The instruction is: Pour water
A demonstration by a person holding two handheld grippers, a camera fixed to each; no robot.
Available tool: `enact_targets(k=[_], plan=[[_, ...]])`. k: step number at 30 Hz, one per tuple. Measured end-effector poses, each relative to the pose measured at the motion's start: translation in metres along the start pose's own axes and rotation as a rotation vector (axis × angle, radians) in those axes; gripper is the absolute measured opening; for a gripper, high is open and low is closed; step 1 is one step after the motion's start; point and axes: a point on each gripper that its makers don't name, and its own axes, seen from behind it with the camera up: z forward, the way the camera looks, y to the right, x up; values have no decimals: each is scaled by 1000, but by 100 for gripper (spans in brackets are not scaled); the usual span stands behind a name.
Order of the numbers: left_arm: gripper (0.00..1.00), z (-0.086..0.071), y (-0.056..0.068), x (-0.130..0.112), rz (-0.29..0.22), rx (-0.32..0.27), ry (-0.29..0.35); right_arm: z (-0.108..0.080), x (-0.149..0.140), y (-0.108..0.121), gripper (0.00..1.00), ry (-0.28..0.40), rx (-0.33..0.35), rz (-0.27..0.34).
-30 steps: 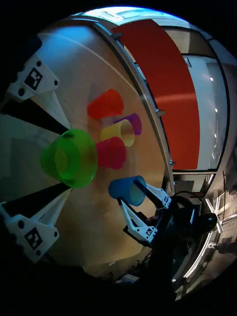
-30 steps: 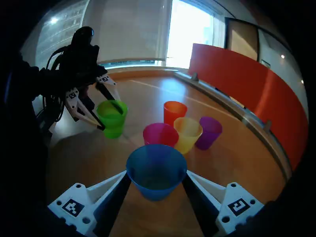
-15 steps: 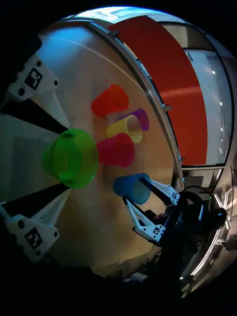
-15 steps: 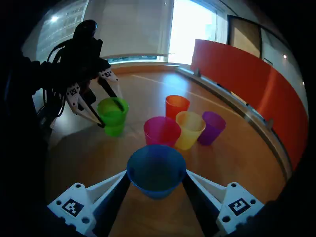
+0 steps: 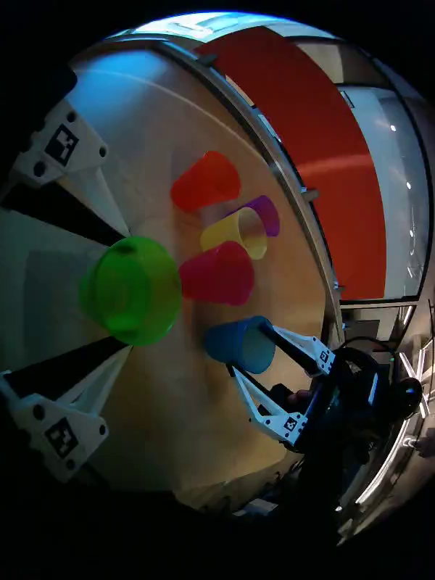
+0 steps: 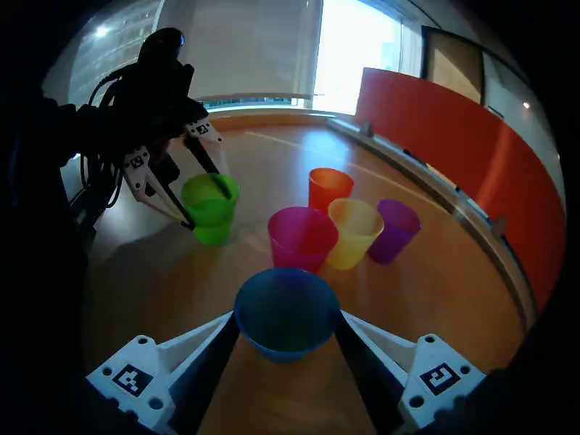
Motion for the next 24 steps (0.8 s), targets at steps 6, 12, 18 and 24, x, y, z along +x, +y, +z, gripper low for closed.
enact_targets(k=[6,12,18,24], plan=[[83,2,1,-3,-3,-7,-11,2,-2,0,93,-5,-1,0],[83,5,1,-7,-1,-11,-20,3,-5,-1,93,-10,3,5],[83,8,3,-9,-4,-18,-23,4,-6,-2,93,-9,4,8],[83,8,3,-11,-12,-19,-22,4,-6,-2,93,-9,3,13]])
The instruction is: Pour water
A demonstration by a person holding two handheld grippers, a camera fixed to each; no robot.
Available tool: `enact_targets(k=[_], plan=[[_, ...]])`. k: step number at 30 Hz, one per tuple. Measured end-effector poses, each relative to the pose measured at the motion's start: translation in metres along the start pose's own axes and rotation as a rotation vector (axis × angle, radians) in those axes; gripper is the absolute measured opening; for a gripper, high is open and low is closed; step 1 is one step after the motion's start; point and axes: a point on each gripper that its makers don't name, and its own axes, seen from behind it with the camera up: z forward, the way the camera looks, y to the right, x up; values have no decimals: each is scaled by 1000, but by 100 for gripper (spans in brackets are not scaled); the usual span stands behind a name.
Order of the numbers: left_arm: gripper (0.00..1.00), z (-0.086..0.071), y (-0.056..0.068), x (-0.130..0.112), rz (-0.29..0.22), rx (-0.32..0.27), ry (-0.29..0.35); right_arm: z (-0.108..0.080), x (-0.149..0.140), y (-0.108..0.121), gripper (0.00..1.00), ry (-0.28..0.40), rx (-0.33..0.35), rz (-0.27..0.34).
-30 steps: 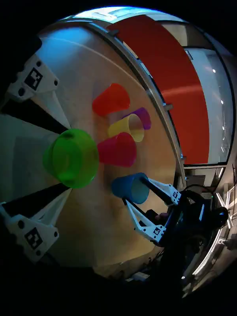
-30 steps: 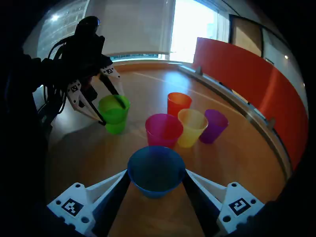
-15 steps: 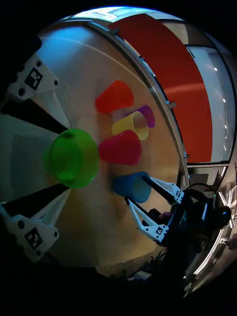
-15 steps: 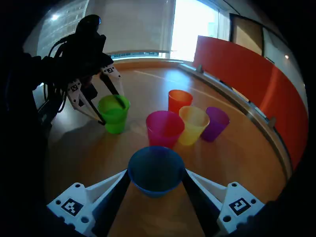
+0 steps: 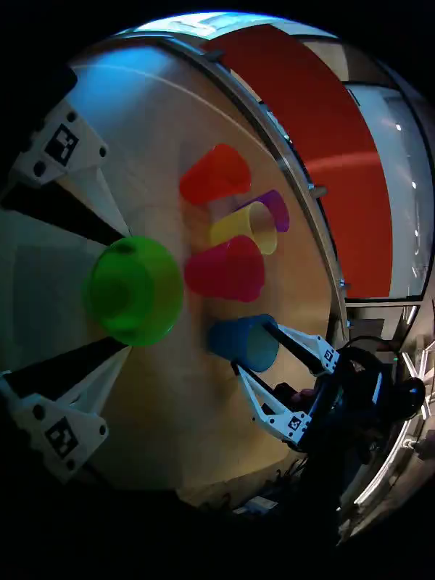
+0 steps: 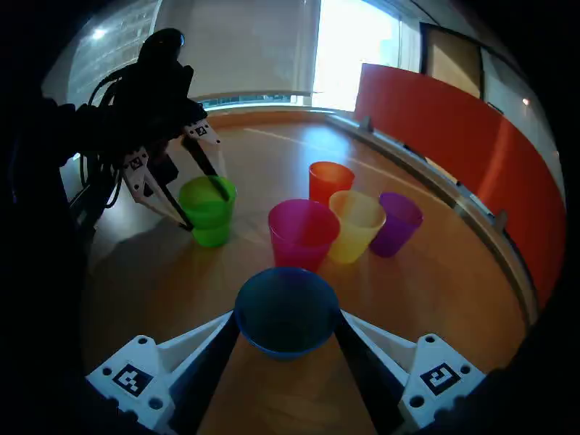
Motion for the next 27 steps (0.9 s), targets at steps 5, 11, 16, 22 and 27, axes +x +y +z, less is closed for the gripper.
enact_targets(k=[5,11,16,22,27], plan=[[83,-1,-1,-3,-6,0,-2,0,-3,-1,93,-6,-1,5],[83,-1,0,-4,-6,-1,0,-1,-9,-4,93,-18,-1,2],[84,-1,0,-4,-7,-3,0,0,-11,-5,93,-23,-2,1],[84,0,1,-4,-12,-11,-5,-1,-15,-7,93,-30,1,-5],[84,1,3,-8,-20,-22,-18,-3,-19,-8,93,-37,-3,-4]])
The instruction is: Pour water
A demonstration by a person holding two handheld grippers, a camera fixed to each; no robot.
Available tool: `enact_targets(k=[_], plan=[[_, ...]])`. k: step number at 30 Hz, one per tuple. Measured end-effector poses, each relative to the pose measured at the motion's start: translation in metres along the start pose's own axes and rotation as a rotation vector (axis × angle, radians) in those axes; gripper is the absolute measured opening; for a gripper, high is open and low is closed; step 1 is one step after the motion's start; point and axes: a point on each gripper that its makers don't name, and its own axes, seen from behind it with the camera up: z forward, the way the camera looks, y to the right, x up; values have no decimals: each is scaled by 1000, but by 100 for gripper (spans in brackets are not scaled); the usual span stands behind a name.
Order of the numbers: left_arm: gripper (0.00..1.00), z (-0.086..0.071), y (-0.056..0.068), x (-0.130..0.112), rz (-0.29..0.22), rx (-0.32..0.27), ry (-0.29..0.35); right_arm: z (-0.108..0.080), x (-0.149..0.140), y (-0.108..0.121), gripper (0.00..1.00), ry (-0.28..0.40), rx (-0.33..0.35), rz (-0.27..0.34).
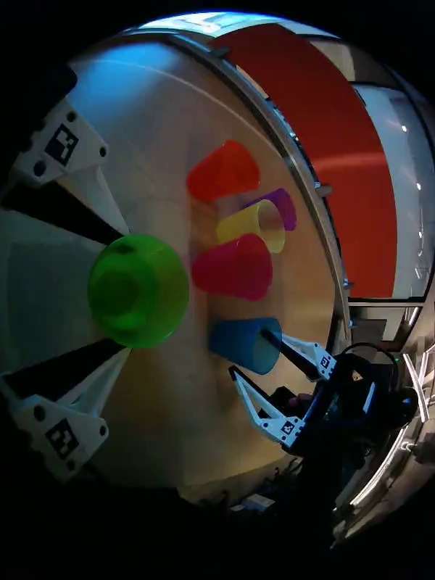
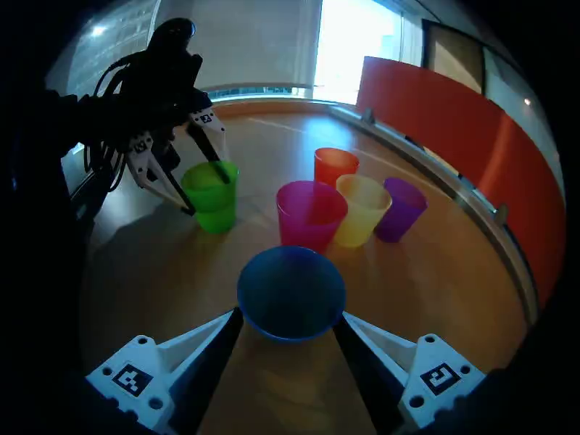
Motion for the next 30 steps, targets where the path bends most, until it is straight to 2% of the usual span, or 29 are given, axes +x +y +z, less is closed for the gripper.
enact_targets(k=[9,23,30], plan=[[84,4,-3,-10,2,8,-27,-3,-4,0,93,-6,-8,5],[84,-3,-7,-24,10,33,-51,-12,-12,1,93,-1,-30,18],[85,-11,-6,-29,-13,48,-47,-22,-18,2,93,3,-47,25]])
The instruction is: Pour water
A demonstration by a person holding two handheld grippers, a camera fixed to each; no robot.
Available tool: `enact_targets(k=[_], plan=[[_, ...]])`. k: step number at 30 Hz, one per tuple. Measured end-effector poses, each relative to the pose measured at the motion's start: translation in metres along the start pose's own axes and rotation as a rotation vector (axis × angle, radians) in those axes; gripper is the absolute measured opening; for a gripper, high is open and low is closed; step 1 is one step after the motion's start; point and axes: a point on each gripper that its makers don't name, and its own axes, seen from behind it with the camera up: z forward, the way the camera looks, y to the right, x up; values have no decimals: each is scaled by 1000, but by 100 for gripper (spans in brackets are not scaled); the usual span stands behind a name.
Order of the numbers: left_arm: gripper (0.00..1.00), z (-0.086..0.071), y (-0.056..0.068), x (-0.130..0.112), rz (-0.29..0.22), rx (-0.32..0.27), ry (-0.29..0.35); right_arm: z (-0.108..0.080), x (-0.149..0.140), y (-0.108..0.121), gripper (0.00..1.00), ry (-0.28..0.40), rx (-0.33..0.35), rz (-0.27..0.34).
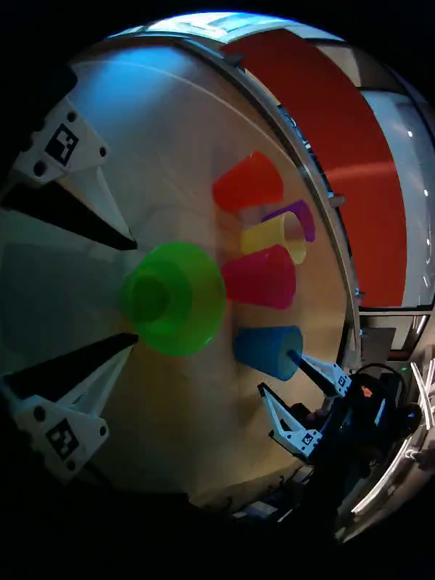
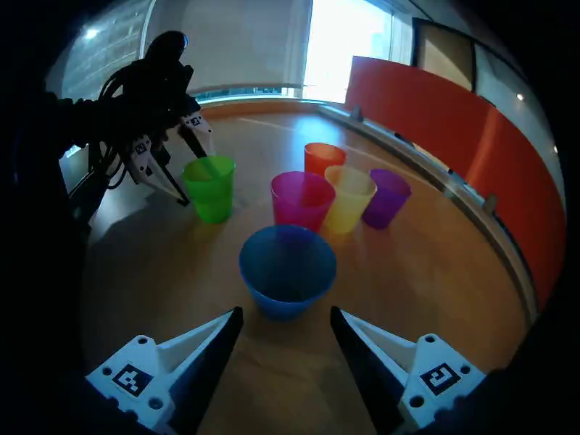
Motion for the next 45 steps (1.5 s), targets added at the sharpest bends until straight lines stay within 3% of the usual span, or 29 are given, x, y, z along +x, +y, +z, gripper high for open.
enact_targets(k=[27,36,45], plan=[[84,-46,-11,-17,-9,122,10,-43,-18,7,93,29,-114,42],[84,-62,-21,-14,-31,173,52,-54,-11,15,93,73,-173,88],[84,-79,-39,-15,-57,251,97,-68,-7,28,93,105,-245,113]])
